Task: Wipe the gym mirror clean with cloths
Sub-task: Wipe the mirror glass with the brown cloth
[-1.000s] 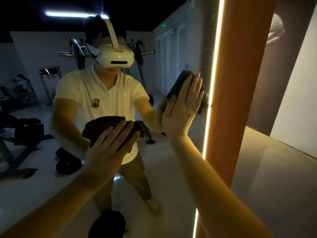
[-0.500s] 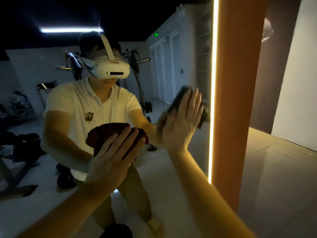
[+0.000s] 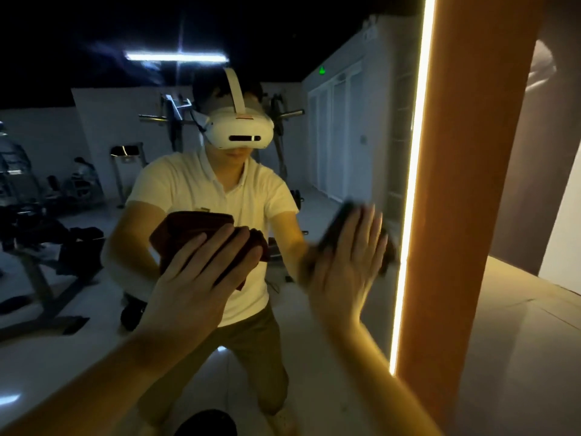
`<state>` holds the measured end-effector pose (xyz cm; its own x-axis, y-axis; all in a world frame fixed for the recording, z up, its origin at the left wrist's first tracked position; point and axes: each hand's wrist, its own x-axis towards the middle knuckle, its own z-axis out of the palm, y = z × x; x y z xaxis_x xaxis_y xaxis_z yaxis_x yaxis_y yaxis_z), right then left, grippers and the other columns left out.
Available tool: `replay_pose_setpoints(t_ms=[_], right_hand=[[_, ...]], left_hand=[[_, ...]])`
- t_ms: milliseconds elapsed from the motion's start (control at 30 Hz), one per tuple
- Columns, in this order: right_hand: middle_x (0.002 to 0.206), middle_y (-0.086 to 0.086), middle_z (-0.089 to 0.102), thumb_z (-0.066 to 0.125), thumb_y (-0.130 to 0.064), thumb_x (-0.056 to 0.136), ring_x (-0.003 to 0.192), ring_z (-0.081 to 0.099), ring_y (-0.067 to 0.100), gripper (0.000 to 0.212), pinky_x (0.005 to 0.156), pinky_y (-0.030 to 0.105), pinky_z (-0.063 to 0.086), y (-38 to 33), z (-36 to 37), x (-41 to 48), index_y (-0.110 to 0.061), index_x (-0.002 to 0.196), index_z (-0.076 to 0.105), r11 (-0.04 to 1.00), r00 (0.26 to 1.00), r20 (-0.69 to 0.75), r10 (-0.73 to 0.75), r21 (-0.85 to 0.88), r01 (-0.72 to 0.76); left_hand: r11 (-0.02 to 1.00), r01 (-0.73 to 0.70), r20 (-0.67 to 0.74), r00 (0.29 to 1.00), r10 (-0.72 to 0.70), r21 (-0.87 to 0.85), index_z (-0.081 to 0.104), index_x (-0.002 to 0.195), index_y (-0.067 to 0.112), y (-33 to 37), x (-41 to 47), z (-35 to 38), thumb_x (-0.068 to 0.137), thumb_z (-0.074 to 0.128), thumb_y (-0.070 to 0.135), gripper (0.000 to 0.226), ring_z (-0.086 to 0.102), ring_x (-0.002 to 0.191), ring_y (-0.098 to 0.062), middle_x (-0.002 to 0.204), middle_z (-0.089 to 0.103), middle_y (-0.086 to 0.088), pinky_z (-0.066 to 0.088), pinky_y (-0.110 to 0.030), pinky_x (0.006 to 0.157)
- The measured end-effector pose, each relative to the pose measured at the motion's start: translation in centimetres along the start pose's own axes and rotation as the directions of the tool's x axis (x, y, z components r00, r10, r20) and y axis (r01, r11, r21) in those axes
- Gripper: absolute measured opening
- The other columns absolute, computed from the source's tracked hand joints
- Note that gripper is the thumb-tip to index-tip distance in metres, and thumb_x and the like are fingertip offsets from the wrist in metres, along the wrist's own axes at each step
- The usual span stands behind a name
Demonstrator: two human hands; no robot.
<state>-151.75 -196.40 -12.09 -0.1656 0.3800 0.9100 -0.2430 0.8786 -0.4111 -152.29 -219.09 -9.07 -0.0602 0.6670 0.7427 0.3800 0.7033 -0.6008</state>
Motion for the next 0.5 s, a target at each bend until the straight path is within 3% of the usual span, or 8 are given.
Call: replay_pose_setpoints(t_ms=[100,200,267,367,433,500], right_hand=[[0.169,0.018,0.02,0.029,-0.032,0.105,0.158,0.013,0.034,0.063,0.128,0.052,0.009,-4.1,1.5,7.9,-0.002,0.161,0.023,0.999,0.996,-0.089,-0.023,-0.04,0.02],[0.171,0.014,0.014,0.034,-0.032,0.106,0.159,0.007,0.029,0.064,0.127,0.054,0.011,-3.8,2.3,2.0,-0.006,0.163,0.019,0.998,0.997,-0.075,-0.026,-0.052,0.022],[0.17,0.016,0.018,0.037,-0.04,0.107,0.158,0.015,0.033,0.065,0.123,0.061,0.02,-1.1,2.8,-8.6,-0.004,0.16,0.027,0.989,0.996,0.003,-0.092,-0.116,0.092],[0.169,0.012,0.021,0.028,-0.044,0.109,0.155,0.024,0.035,0.064,0.116,0.066,0.03,2.6,2.0,-20.4,-0.004,0.158,0.033,0.978,0.984,0.116,-0.132,-0.145,0.148],[0.169,0.012,0.022,0.021,-0.043,0.109,0.156,0.02,0.033,0.063,0.121,0.063,0.024,2.9,2.1,-18.2,-0.005,0.159,0.03,0.986,0.989,0.073,-0.126,-0.104,0.133],[0.169,0.011,0.022,0.025,-0.037,0.106,0.157,0.015,0.028,0.063,0.126,0.055,0.017,1.0,2.1,-10.8,-0.007,0.161,0.026,0.984,0.995,-0.014,-0.1,-0.152,0.097]], left_hand=[[0.999,-0.027,-0.007,1.0,0.027,0.039,0.042,0.154,0.016,-0.5,-1.1,-0.2,0.091,0.051,0.007,0.064,0.033,0.149,-0.035,0.158,0.043,-0.015,0.008,-0.051,0.127],[0.999,0.028,-0.015,1.0,-0.027,0.024,0.046,0.154,0.02,-0.2,-1.6,-0.4,0.078,0.071,0.011,0.08,0.025,0.151,-0.039,0.161,0.037,-0.019,0.002,-0.059,0.127],[0.996,0.086,-0.044,0.995,-0.086,0.01,0.045,0.153,0.021,-0.2,-2.3,-0.4,0.075,0.076,0.016,0.084,0.028,0.149,-0.041,0.159,0.038,-0.021,0.012,-0.065,0.124],[0.998,0.064,-0.112,0.992,-0.063,0.006,0.045,0.15,0.018,-0.6,-5.0,0.2,0.075,0.074,0.016,0.08,0.038,0.14,-0.041,0.148,0.047,-0.022,0.029,-0.066,0.116],[0.999,0.018,-0.147,0.989,-0.012,0.037,0.047,0.146,0.016,-0.8,-7.0,0.8,0.072,0.073,0.014,0.078,0.044,0.132,-0.041,0.14,0.055,-0.023,0.034,-0.064,0.113],[0.999,0.0,-0.17,0.985,0.008,0.05,0.047,0.144,0.016,-0.5,-8.5,1.5,0.067,0.078,0.012,0.083,0.047,0.124,-0.039,0.132,0.06,-0.021,0.034,-0.06,0.111]])
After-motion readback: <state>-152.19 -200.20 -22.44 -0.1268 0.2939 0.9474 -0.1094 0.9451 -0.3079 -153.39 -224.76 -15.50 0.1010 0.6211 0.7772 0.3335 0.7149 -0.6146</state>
